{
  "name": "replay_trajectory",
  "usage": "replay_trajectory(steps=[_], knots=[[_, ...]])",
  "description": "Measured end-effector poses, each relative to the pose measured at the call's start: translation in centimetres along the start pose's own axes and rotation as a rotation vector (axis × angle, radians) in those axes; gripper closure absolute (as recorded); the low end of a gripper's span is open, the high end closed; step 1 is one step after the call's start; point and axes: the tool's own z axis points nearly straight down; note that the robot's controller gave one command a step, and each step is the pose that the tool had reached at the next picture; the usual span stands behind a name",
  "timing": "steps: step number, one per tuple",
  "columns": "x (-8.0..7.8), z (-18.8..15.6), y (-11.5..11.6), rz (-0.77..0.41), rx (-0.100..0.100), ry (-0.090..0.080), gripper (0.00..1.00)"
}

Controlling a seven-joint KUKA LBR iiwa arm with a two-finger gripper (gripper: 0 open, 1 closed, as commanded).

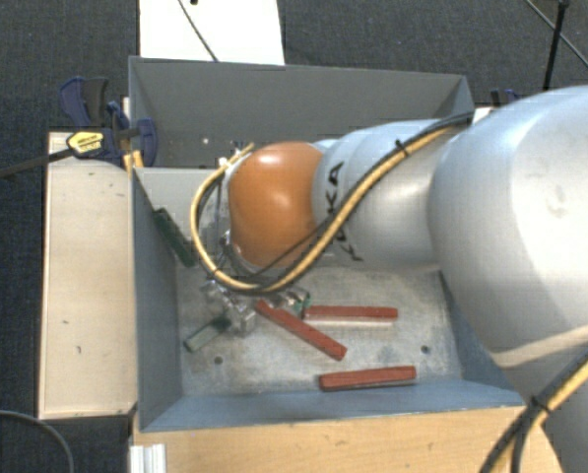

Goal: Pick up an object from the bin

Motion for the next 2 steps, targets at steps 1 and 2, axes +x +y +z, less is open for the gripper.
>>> replay_trajectory(steps=[1,2], knots=[[2.16,-13.59,-0.04,0.028,0.004,-0.007,1.00],[2.27,-13.09,0.04,0.031,0.001,0.001,1.00]])
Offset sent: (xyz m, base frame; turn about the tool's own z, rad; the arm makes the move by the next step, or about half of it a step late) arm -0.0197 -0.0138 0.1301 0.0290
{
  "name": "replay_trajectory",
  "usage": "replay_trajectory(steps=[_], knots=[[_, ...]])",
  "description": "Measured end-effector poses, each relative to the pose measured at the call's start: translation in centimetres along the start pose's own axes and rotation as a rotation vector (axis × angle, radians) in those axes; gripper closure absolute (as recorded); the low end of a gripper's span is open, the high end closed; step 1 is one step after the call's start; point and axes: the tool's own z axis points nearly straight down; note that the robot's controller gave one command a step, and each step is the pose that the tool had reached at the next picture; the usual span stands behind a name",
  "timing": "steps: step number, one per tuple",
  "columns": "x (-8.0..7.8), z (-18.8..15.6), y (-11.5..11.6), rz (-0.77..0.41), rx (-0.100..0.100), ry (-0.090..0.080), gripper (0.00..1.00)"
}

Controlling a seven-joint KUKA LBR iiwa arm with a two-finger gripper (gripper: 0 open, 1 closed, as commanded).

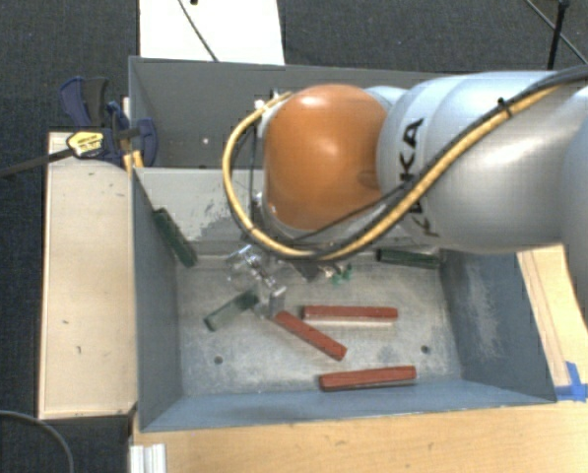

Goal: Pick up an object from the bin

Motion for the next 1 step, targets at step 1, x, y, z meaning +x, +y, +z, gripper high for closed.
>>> replay_trajectory(steps=[1], knots=[[0.00,0.00,0.02,0.003,-0.001,0.000,1.00]])
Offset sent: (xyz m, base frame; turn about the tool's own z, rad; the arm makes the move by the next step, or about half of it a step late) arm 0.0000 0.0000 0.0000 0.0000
